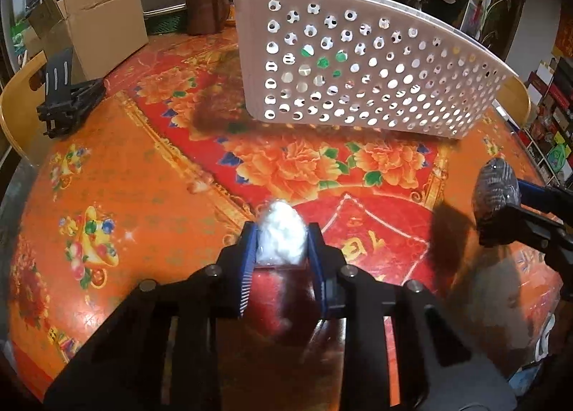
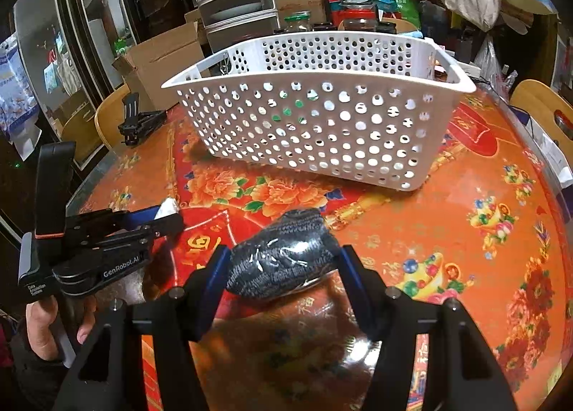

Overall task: Organize soft objects
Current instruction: 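Grasp the small clear bag with the left tool while the right tool grasps the black sock, then lift both held items and carry them over the white basket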

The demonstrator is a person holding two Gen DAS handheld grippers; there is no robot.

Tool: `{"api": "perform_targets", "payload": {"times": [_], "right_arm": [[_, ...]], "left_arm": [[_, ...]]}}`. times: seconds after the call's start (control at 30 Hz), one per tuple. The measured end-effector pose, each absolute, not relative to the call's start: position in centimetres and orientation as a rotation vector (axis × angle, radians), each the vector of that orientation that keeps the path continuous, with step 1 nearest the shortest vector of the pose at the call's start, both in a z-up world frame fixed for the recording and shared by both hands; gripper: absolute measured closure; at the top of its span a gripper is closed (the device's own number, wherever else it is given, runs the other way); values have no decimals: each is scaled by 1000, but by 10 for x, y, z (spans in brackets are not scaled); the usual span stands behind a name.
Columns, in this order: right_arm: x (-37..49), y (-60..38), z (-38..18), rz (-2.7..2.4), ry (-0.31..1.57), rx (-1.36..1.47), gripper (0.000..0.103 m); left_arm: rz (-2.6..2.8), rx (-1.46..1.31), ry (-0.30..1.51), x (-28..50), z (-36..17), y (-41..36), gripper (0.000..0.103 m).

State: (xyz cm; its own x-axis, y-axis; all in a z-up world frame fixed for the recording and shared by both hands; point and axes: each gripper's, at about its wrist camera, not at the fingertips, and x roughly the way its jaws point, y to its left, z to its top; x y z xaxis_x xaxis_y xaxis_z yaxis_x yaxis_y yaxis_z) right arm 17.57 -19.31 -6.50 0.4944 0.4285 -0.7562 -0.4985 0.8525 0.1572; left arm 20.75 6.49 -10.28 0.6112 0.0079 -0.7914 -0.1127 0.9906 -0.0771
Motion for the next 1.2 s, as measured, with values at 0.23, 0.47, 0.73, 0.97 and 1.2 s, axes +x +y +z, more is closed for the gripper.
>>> {"api": "perform_targets", "payload": {"times": [0.23, 0.47, 0.73, 0.97, 1.2], "right_arm": [[165, -211, -52, 559, 859, -68, 41], [148, -235, -34, 526, 802, -41, 41], [139, -255, -6, 487, 734, -33, 41], [132, -262, 22, 481, 681, -29, 41], [131, -261, 42, 481, 650, -38, 41]], "left_arm": [[101, -91, 841, 190, -80, 68, 77], [111, -90, 754, 165, -45, 71, 77], [103, -66, 663, 139, 2, 61, 77], [93, -39, 614, 129, 37, 47, 77], [80, -17, 593, 132, 61, 35, 77]]}}
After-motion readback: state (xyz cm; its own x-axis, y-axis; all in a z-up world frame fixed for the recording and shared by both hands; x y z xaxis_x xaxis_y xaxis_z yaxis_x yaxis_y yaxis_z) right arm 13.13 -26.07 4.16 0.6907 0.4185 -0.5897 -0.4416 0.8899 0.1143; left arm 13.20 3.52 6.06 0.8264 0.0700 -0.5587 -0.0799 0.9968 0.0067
